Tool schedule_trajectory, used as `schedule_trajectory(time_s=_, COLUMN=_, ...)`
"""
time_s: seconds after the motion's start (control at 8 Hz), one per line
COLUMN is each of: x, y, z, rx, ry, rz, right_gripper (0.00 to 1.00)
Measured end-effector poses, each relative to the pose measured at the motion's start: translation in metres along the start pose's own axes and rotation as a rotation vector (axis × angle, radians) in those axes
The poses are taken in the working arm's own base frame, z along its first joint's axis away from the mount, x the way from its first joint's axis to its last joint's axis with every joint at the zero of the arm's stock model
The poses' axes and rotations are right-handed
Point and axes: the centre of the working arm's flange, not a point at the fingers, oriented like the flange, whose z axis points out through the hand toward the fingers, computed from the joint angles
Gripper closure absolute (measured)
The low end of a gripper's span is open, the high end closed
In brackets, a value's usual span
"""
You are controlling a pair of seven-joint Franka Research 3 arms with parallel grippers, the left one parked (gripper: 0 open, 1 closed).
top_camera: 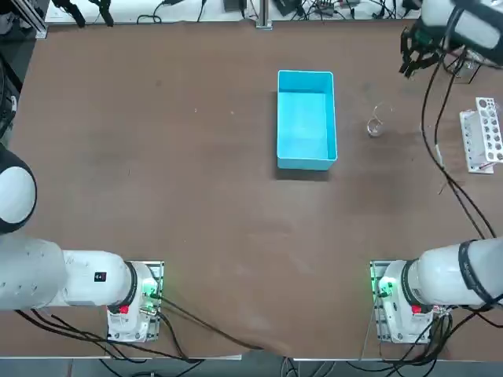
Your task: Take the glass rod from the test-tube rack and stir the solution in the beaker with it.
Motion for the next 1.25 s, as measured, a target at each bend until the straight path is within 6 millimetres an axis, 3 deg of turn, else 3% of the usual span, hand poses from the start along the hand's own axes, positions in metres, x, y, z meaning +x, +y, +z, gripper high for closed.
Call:
schedule_trajectory(time_s=0.12, x=0.011, y=0.017, z=-0.022, rx=-0.021, ry=-0.024, rz=-0.047, right_gripper=0.94)
schedule_trajectory(time_s=0.25, x=0.034, y=0.049, z=-0.036, rx=-0.031, ry=-0.033, rz=-0.087, right_gripper=0.94)
schedule_trajectory(time_s=0.5, x=0.092, y=0.149, z=-0.040, rx=-0.064, ry=-0.012, rz=-0.179, right_gripper=0.94)
schedule_trajectory(time_s=0.75, x=0.127, y=0.228, z=-0.038, rx=-0.074, ry=0.030, rz=-0.191, right_gripper=0.94)
schedule_trajectory(time_s=1.0, x=0.151, y=0.286, z=-0.025, rx=-0.081, ry=0.062, rz=-0.164, right_gripper=0.94)
schedule_trajectory(time_s=1.25, x=0.172, y=0.348, z=0.013, rx=-0.062, ry=0.036, rz=-0.127, right_gripper=0.94)
